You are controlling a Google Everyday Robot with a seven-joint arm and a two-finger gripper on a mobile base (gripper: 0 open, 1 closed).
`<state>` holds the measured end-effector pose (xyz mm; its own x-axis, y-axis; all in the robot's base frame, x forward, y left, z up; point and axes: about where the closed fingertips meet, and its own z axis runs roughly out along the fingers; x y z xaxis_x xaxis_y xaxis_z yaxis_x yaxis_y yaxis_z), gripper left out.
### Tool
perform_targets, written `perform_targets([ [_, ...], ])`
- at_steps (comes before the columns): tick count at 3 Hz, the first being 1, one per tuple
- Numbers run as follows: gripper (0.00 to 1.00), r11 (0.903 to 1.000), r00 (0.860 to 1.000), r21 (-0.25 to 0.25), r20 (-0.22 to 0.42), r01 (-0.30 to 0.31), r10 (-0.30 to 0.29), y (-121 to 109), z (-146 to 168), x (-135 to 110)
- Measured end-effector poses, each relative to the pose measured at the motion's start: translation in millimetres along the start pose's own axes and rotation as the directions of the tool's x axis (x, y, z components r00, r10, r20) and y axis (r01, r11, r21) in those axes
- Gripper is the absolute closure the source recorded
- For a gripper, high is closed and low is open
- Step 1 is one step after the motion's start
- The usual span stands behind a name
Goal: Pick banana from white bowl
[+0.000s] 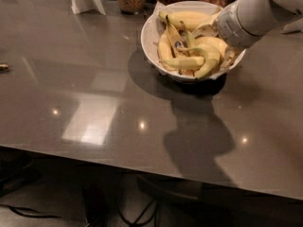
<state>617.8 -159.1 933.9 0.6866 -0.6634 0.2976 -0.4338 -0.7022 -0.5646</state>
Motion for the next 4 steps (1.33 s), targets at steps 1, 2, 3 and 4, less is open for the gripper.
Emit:
perform_targets([
  [1, 0.36, 0.9992, 1.0, -0.039, 0.003, 0.004, -0.004, 9.8, 1.0, -1.2],
  [2, 0.45, 0.9965, 1.0, -0.083, 0.024, 0.008, -0.006, 22.2, 4.2, -8.5],
  [3, 0.49, 0.9917, 0.999, -0.127, 0.052, 0.016, -0.01, 33.6, 9.7, -17.2],
  [4, 0.59, 0.9874, 0.997, -0.156, 0.075, 0.029, -0.017, 39.9, 13.3, -24.7],
])
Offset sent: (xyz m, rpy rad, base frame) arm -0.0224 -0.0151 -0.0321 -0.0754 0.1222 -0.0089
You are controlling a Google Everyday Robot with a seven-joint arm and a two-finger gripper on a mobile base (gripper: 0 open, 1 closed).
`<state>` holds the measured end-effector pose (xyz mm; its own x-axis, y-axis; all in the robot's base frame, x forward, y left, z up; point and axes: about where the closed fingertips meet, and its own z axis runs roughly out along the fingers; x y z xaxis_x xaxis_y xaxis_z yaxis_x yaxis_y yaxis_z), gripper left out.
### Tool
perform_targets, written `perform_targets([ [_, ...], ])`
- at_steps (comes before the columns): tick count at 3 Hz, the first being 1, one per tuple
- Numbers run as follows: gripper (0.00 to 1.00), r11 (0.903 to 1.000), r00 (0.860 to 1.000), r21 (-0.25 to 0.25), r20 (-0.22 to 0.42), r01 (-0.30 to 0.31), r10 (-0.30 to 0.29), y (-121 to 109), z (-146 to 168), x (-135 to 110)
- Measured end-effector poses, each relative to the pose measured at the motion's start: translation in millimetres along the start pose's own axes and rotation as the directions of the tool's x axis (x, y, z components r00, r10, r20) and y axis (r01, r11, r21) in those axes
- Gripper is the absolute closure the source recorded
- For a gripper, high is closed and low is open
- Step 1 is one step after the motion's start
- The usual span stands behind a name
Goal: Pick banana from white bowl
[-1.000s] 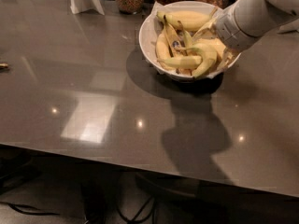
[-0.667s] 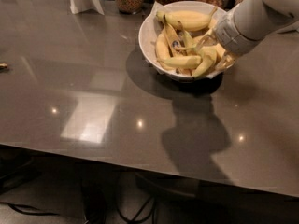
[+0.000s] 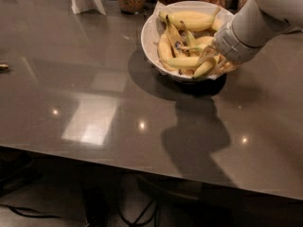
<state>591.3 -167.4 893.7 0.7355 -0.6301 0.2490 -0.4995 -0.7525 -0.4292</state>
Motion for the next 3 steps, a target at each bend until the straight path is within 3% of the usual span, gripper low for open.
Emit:
perform_targets([
  [1, 0.79, 0.9999, 1.0, -0.011, 0.008, 0.01, -0.01, 0.0, -0.3, -4.4],
  [2, 0.99, 0.9994, 1.0, 0.035, 0.004, -0.002, 0.002, -11.7, -20.4, -2.0],
  [3, 1.0, 0.9948, 1.0, 0.101, -0.011, -0.009, 0.01, -24.0, -52.5, 3.6],
])
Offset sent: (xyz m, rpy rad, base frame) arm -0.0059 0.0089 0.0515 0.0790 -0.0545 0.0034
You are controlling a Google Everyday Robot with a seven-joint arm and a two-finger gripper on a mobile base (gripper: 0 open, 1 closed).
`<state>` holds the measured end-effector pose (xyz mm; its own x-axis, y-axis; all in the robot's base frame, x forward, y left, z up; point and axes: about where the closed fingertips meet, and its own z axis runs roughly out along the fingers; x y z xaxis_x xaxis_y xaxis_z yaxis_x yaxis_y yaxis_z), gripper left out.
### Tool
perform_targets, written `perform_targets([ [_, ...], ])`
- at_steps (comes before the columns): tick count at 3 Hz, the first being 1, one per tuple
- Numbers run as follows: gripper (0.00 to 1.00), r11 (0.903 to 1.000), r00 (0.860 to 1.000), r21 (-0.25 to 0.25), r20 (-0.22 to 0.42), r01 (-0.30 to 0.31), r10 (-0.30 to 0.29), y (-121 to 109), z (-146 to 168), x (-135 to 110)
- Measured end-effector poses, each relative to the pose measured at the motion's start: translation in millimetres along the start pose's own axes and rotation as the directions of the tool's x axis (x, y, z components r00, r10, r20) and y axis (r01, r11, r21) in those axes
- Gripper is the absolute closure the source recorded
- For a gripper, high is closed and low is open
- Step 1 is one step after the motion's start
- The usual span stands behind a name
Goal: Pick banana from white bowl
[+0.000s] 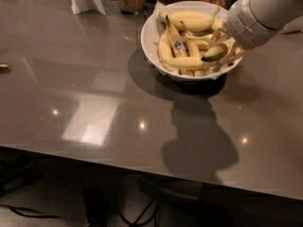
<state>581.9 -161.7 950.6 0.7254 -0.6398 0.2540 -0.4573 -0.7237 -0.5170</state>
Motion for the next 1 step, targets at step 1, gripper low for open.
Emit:
perform_targets([
  [1, 1.0, 0.9985, 1.0, 0.055, -0.003, -0.006, 0.006, -6.9, -20.5, 2.9],
])
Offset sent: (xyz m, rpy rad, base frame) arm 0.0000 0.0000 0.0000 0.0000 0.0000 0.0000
